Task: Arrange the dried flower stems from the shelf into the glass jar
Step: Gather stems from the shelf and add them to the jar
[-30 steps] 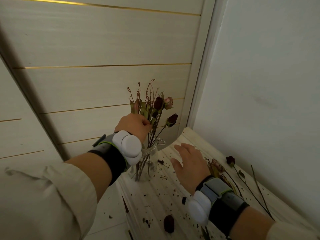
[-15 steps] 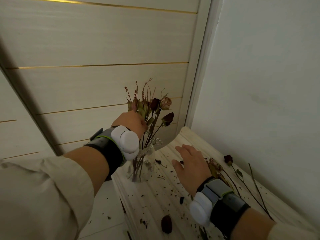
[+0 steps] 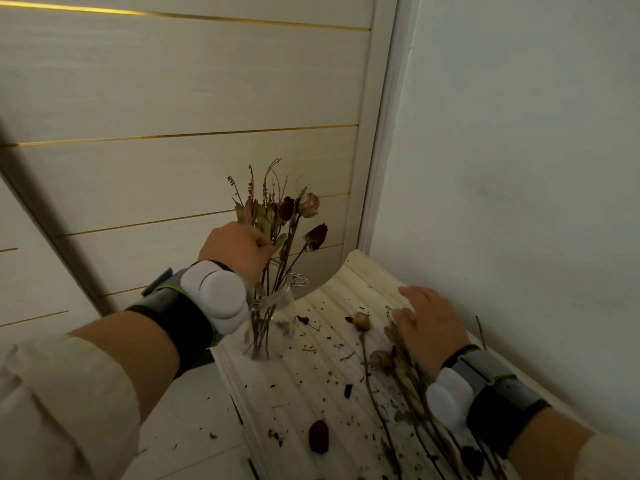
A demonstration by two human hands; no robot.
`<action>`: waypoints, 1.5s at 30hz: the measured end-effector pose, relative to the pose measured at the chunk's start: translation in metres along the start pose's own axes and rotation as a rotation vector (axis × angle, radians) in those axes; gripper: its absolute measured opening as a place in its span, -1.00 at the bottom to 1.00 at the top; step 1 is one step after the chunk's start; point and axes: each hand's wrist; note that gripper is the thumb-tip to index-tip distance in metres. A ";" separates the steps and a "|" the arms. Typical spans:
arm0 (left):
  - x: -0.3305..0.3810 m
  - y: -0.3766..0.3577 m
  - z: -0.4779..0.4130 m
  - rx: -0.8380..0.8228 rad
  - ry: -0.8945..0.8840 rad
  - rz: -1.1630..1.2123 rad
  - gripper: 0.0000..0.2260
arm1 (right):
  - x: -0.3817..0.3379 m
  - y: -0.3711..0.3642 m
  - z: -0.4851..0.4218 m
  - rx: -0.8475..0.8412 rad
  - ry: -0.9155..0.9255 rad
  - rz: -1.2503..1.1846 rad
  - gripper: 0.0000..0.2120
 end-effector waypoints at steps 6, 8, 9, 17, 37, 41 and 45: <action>0.016 0.002 0.006 0.105 0.012 0.057 -0.81 | 0.041 0.014 -0.006 -0.027 -0.147 0.026 -0.61; 0.024 0.001 0.010 0.162 0.000 0.095 -0.81 | 0.050 0.014 -0.006 -0.029 -0.145 0.025 -0.62; 0.030 0.000 0.012 0.187 -0.008 0.120 -0.81 | 0.053 0.014 -0.006 -0.031 -0.149 0.023 -0.62; 0.081 -0.012 0.031 0.237 -0.129 0.318 -0.85 | 0.080 0.015 -0.004 -0.046 -0.195 0.026 -0.59; 0.117 -0.141 0.113 -0.419 0.094 0.344 -0.86 | 0.155 0.014 0.003 -0.094 -0.487 0.060 -0.67; 0.115 -0.150 0.118 -0.441 0.114 0.328 -0.78 | 0.158 0.014 0.001 -0.149 -0.545 0.016 -0.76; 0.115 -0.156 0.120 -0.465 0.122 0.334 -0.74 | 0.158 0.011 -0.002 -0.170 -0.566 -0.015 -0.87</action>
Point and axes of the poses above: each hand's wrist, its own z-axis away from the middle knuckle, its own y-axis out of the back of the hand, x = y × z, and after that the axes turned 12 degrees about -y, right-handed
